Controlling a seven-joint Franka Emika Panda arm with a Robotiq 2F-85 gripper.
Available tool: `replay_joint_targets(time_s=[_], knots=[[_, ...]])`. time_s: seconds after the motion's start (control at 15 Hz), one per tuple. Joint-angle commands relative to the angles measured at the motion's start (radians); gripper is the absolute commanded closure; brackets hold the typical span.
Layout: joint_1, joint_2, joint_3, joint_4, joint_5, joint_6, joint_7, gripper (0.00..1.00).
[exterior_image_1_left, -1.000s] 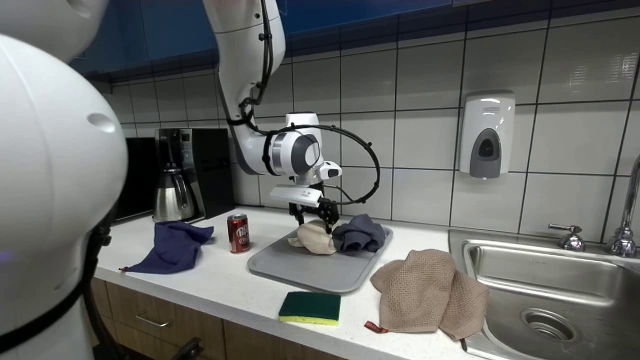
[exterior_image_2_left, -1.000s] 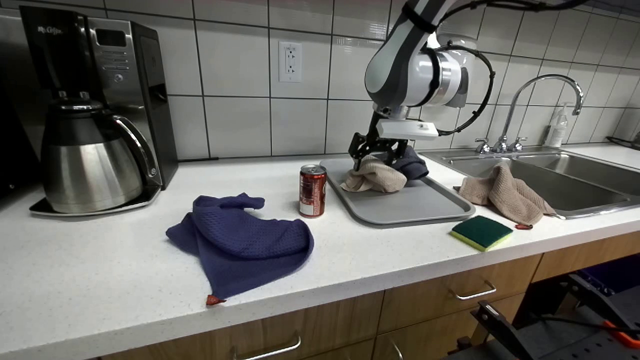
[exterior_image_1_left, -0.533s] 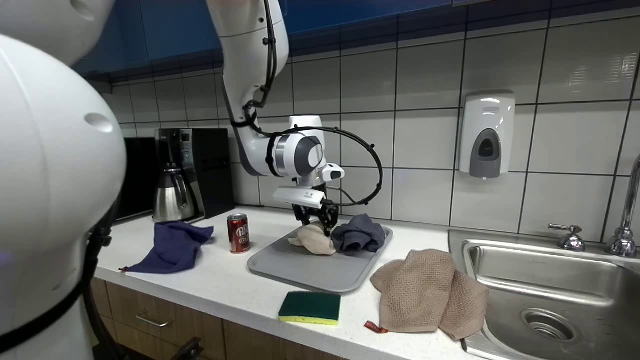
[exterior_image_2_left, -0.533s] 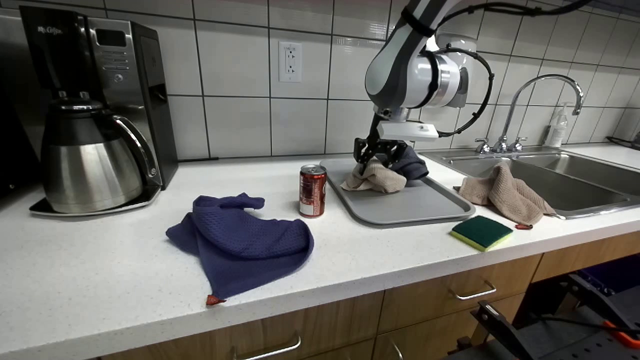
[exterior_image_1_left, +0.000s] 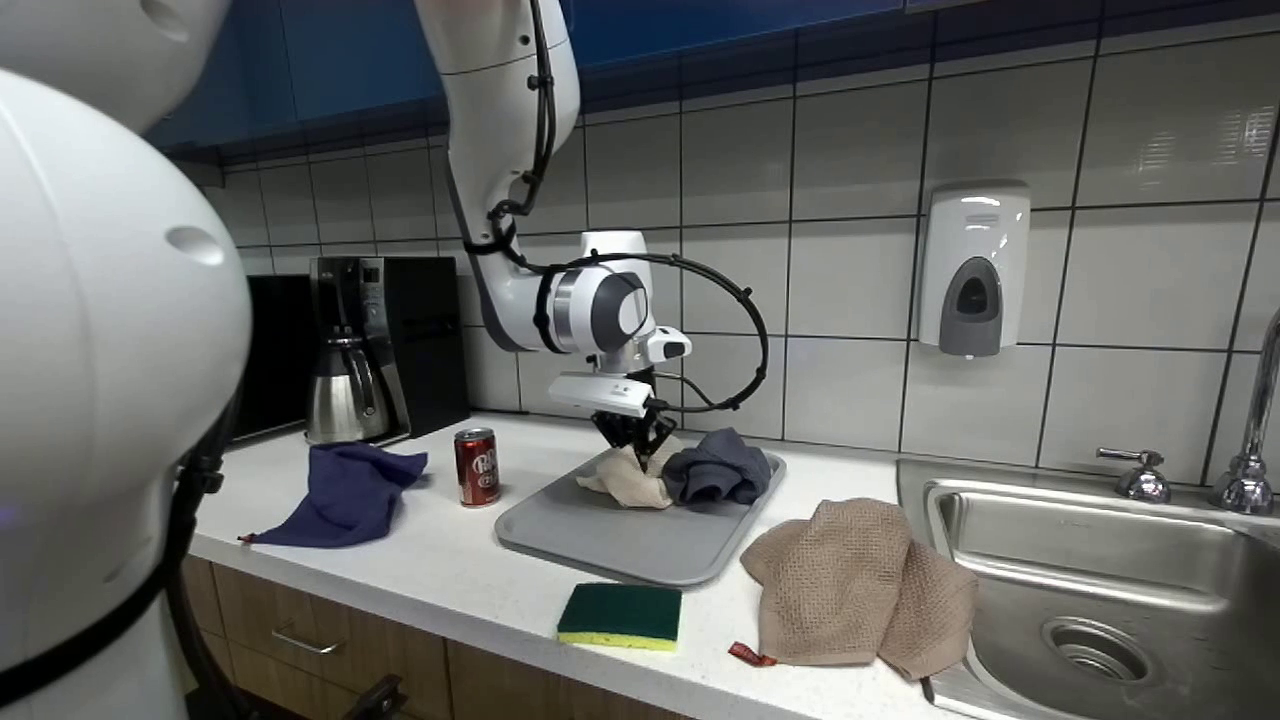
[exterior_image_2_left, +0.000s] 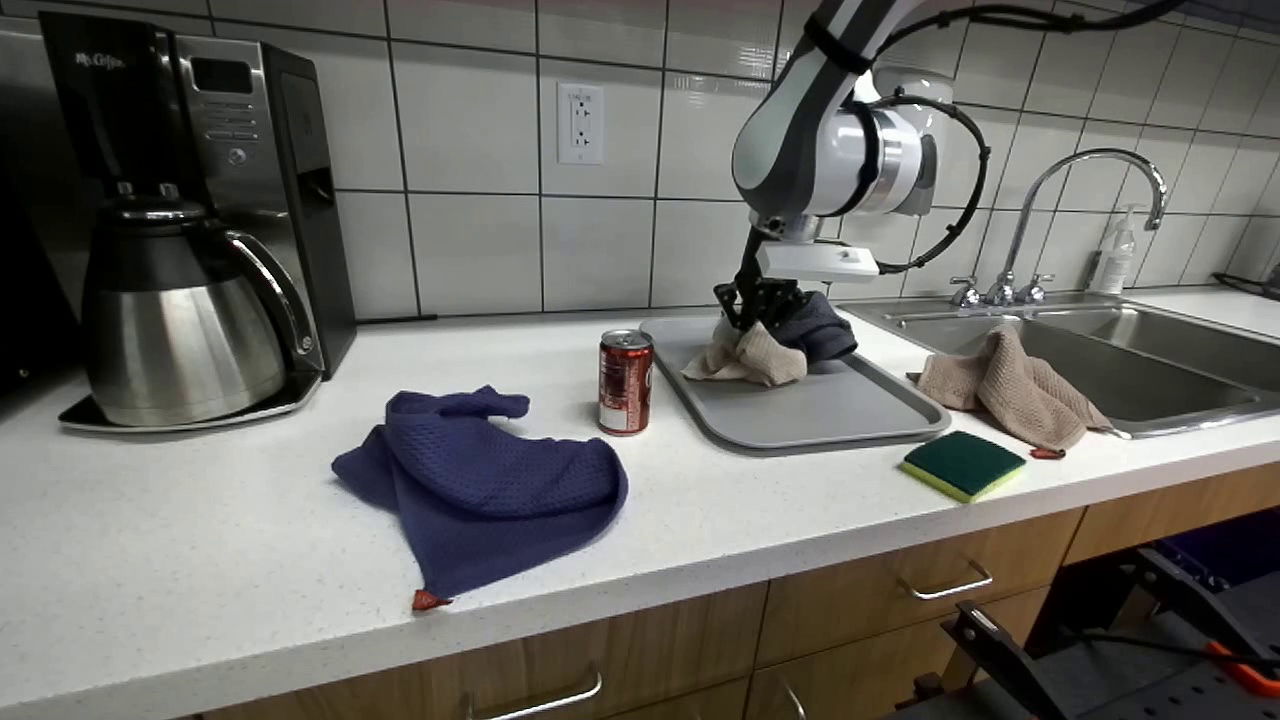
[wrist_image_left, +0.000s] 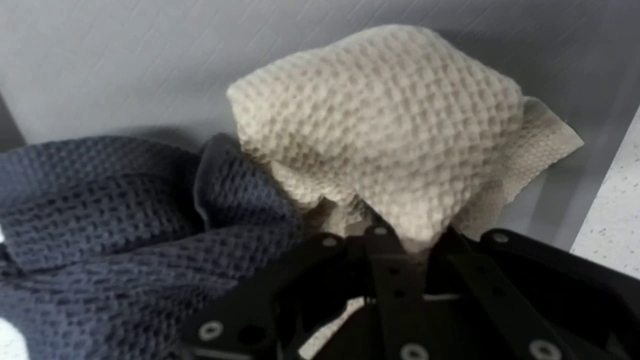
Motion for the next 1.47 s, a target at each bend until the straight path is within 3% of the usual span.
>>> replay_joint_targets(time_s=[0.0,1.4], knots=[[-0.027,-0.014,0.023,0.006,0.0,-0.033,-0.03,0.99],[-0.012,-0.234,0.051,-0.12,-0.001,0.004,-0.056,0.98]])
